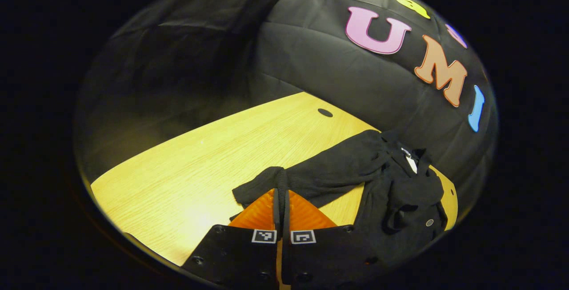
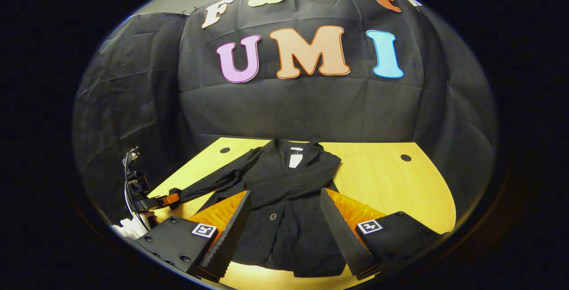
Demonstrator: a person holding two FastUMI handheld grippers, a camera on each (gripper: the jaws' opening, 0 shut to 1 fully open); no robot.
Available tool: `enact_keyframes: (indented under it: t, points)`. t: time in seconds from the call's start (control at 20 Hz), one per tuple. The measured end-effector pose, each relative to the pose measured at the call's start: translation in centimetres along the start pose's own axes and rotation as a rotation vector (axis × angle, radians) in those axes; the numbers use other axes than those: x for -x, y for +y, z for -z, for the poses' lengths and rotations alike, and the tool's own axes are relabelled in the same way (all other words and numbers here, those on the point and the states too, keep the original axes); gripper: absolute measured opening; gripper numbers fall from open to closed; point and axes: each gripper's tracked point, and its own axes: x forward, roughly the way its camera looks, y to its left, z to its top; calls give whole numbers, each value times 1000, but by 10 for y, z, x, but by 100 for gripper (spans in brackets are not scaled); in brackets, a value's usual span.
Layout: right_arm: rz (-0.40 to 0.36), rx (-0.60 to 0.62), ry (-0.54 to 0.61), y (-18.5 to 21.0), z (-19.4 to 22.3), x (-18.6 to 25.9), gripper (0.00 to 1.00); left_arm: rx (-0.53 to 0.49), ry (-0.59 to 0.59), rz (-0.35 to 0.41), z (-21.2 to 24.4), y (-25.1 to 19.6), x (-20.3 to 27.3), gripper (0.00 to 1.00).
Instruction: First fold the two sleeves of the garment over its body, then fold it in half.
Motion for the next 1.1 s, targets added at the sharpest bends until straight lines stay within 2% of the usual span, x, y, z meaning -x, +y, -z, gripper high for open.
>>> enact_keyframes:
  t: [0.25, 0.55, 0.7, 0.85, 1.0, 1.1]
  points:
    - [22, -18, 11, -18, 11, 10, 99, -92, -90, 93, -43, -63, 2, 0]
    - [59, -69, 6, -54, 26, 35, 99, -243, -124, 318, -56, -209, 23, 0]
    - [89, -99, 5, -82, 38, 50, 99, -315, -126, 447, -42, -295, 34, 0]
    - [96, -133, 23, -106, 54, 63, 99, -401, -79, 547, -4, -366, 46, 0]
    - [107, -141, 47, -128, 70, 71, 99, -466, -38, 622, 36, -417, 56, 0]
    - [103, -153, 65, -138, 79, 73, 99, -509, -2, 636, 60, -434, 60, 0]
